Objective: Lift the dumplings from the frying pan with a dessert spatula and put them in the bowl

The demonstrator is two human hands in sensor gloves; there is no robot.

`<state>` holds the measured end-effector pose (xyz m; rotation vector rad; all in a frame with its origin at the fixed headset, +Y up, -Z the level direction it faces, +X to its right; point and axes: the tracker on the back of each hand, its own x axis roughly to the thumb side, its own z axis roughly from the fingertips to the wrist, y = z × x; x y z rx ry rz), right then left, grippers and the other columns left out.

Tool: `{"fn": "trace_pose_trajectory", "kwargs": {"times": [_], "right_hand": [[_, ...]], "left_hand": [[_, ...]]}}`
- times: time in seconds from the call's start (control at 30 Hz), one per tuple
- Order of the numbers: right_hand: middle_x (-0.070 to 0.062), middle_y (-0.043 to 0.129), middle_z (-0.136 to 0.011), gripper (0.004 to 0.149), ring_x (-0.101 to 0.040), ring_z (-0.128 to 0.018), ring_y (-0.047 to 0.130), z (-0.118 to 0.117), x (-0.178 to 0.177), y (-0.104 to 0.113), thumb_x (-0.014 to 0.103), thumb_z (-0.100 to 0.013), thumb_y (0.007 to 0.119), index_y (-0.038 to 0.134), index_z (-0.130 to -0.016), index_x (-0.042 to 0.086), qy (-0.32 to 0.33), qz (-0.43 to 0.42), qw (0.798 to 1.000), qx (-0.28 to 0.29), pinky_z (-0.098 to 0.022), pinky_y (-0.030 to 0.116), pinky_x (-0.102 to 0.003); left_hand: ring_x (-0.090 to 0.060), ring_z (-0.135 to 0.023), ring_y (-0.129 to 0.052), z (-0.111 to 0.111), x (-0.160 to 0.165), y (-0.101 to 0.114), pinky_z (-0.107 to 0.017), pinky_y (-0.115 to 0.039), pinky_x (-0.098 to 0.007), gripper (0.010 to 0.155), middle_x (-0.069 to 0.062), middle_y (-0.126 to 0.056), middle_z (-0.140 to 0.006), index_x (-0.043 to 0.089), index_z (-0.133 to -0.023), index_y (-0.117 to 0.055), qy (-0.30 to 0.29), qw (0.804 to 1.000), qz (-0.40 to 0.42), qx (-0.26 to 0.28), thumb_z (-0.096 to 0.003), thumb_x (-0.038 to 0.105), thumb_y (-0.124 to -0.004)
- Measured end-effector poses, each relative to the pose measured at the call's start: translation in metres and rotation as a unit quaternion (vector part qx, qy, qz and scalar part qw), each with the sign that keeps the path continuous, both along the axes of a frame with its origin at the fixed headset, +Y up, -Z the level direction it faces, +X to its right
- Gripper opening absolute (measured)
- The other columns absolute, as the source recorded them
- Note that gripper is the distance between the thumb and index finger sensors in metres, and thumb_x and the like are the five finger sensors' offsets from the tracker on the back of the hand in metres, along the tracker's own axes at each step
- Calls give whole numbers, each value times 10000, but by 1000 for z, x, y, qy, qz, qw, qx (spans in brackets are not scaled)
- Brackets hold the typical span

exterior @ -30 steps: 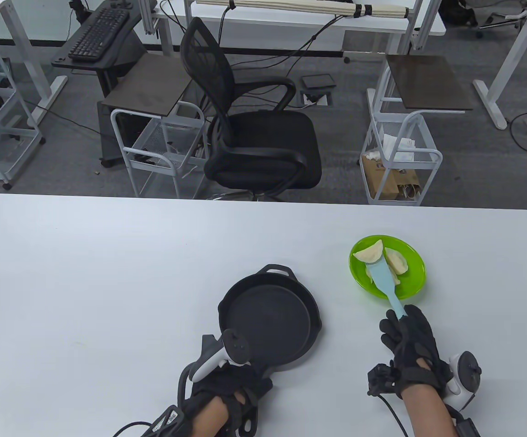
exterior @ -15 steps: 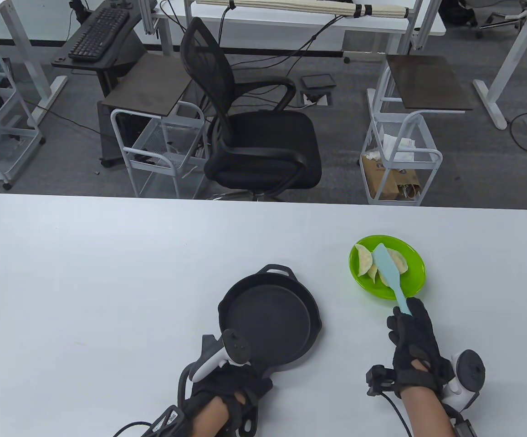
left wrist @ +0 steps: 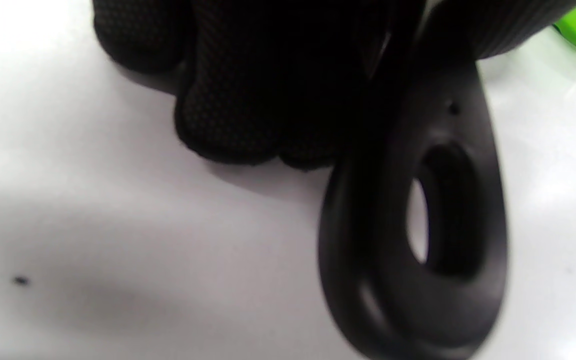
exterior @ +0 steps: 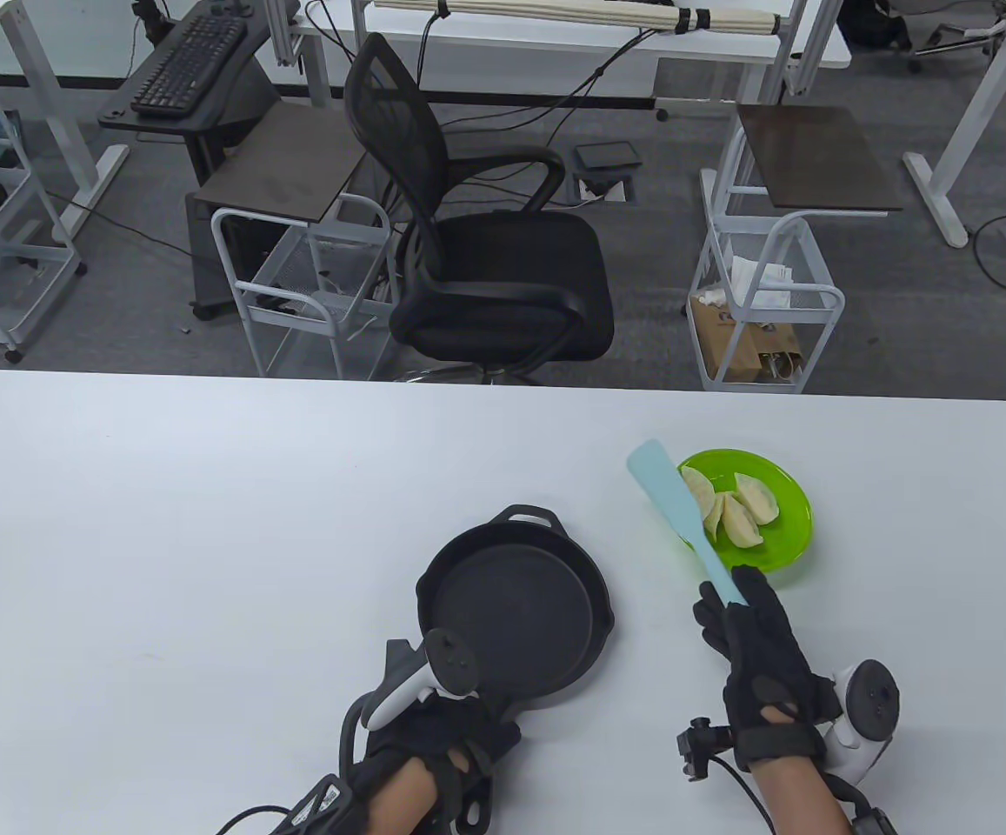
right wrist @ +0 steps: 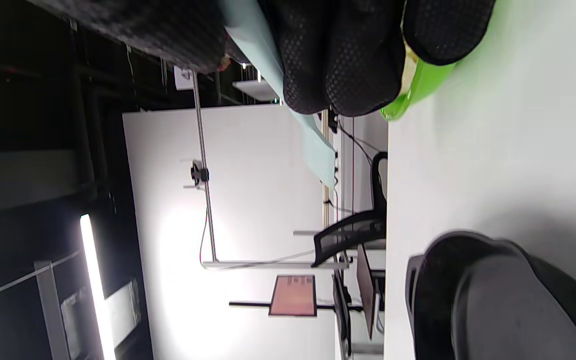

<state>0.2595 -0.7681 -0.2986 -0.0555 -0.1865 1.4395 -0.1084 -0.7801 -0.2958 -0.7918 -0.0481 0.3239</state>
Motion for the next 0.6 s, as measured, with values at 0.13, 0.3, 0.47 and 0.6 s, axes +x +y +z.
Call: {"fn": "trace_pose_trajectory", "kwargs": {"times": [0.13,0.3,0.47,0.6], "right_hand": [[-275,705,-974,583,-511,-816,757,-2,-17,-5,354,-575,720,530,-1061,92,53,50,997,-9,-667,550,-670],[-284,739,-950,593,-514,-801,774,-4,-38,-14,371,-572,729,548,-1052,72,111,87,989,-31,-661,557,-674],[-296,778,-919,607,-521,-772,796,-6,-47,-21,388,-571,745,573,-1037,39,148,104,982,-53,-655,564,-676],[-277,837,-864,621,-524,-724,820,-7,-49,-22,408,-576,743,583,-1022,8,171,169,968,-67,-640,576,-677]], "left_hand": [[-193,-482,-1020,0,0,0,-551,-750,-469,666,102,-1062,-582,254,-940,-690,1,1000,0,0,-469,725,-686],[-191,-483,-1019,0,0,0,-551,-750,-467,669,102,-1063,-581,255,-941,-690,1,1000,1,0,-468,727,-686],[-193,-484,-1019,0,0,0,-551,-750,-468,671,102,-1062,-583,253,-942,-690,1,1000,1,0,-467,728,-686],[-193,-484,-1019,0,0,0,-551,-751,-468,672,102,-1062,-583,254,-941,-691,0,1000,1,0,-467,730,-681]]}}
